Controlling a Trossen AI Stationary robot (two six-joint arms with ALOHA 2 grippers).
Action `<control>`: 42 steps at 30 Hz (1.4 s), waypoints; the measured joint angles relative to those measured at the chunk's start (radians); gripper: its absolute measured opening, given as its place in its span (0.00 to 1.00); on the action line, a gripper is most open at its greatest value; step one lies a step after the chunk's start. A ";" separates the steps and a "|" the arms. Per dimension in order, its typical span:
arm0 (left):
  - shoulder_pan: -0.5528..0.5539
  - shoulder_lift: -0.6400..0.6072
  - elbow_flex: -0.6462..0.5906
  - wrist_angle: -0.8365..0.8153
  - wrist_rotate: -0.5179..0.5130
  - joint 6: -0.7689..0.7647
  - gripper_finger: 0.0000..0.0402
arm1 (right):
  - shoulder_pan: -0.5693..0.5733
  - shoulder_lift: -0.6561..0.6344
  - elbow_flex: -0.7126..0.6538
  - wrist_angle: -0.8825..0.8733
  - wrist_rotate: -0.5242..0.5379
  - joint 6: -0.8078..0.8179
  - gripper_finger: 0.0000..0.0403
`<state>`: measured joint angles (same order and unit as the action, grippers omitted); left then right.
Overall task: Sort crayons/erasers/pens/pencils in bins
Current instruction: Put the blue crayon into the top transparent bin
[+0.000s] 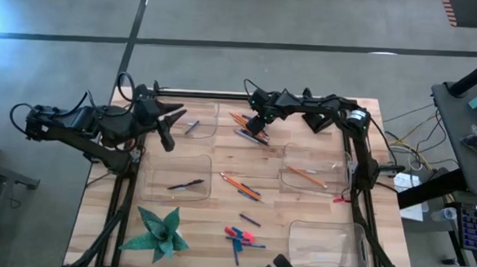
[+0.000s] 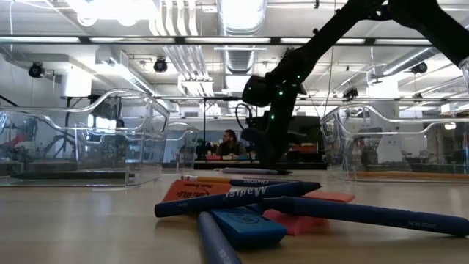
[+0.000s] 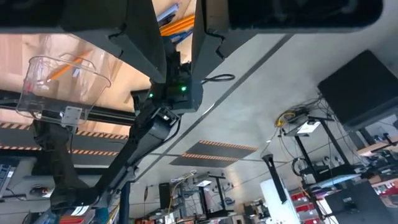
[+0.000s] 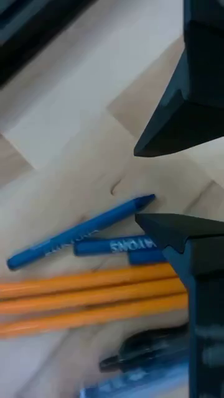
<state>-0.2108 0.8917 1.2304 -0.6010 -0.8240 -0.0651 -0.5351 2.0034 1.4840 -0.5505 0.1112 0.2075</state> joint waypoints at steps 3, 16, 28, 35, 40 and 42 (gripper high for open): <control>0.000 -0.008 0.000 0.000 0.000 0.000 0.16 | -0.008 0.018 0.028 0.013 -0.007 0.000 0.37; 0.000 -0.048 0.000 -0.001 0.000 0.000 0.16 | -0.011 0.056 0.064 0.011 -0.070 -0.037 0.35; 0.000 -0.056 0.000 -0.001 0.000 -0.001 0.16 | -0.012 0.089 0.067 0.017 -0.080 -0.111 0.20; 0.000 -0.060 0.000 -0.001 0.000 -0.001 0.16 | -0.011 0.100 0.067 0.015 -0.085 -0.110 0.04; 0.000 -0.067 0.000 0.002 0.000 -0.001 0.16 | -0.011 0.083 0.065 0.011 -0.086 -0.098 0.04; 0.000 -0.068 0.000 0.013 0.000 -0.003 0.16 | -0.011 0.072 0.064 0.009 -0.087 -0.091 0.04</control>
<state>-0.2105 0.8238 1.2308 -0.5879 -0.8245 -0.0684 -0.5457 2.0751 1.5475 -0.5418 0.0240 0.1167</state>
